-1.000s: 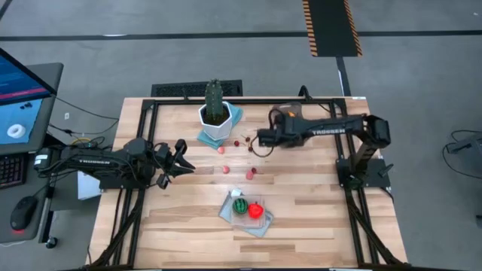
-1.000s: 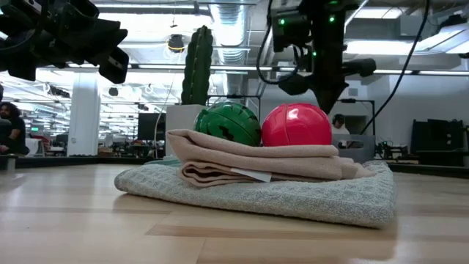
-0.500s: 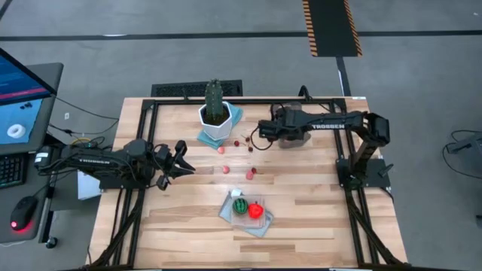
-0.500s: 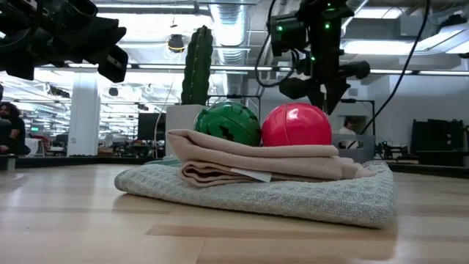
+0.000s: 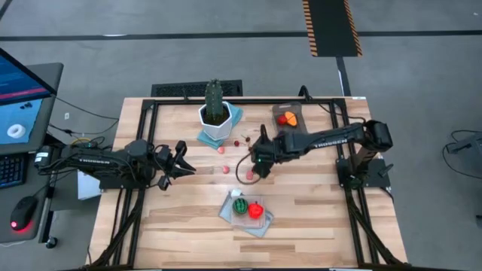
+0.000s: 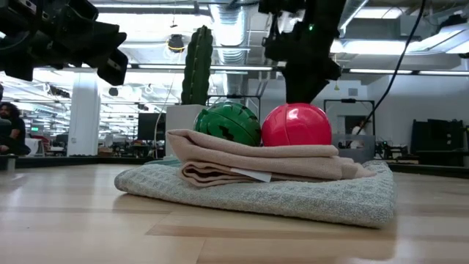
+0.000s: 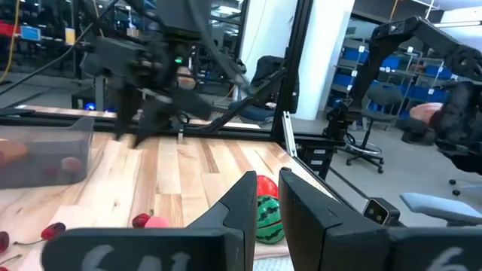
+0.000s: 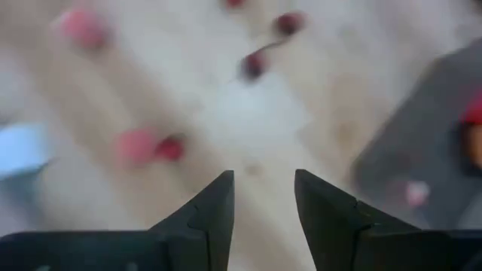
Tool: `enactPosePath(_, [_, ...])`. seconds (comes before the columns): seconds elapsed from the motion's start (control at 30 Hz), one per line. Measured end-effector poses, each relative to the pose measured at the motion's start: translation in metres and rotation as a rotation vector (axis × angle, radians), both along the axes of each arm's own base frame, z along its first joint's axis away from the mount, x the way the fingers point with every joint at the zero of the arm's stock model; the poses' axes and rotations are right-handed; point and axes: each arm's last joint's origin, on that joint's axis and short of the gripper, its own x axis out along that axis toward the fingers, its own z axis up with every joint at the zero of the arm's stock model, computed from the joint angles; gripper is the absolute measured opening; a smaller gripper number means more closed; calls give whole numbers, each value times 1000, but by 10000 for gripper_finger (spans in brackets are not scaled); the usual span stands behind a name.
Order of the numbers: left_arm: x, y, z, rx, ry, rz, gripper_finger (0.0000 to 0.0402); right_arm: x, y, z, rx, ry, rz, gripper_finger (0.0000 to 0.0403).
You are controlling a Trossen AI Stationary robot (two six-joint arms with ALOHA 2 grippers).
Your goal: Pick and placing Produce into tupperware
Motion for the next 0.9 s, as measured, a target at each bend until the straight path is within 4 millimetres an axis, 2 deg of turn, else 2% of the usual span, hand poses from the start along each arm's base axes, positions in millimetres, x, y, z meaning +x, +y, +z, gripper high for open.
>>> enactPosePath(0.1, [0, 1, 0, -7, 6, 18, 45, 3, 11, -1, 90, -27, 43, 150])
enactPosePath(0.43, [1, 4, 0, -5, 1, 138, 45, 3, 42, -9, 95, 1, 229, 140])
enactPosePath(0.53, [1, 4, 2, 8, -24, 138, 45, 4, 43, -15, 82, -12, 308, 135])
enactPosePath(0.67, [-2, 3, 14, 27, -154, 94, 45, 13, 44, -20, 47, -122, 426, 122])
enactPosePath(0.8, [-3, 5, 17, 4, -183, 110, 45, 25, 42, -15, 47, -265, 545, 103])
enactPosePath(0.9, [-3, 9, 16, -11, -167, 119, 45, 24, 36, -4, 42, -309, 590, 89])
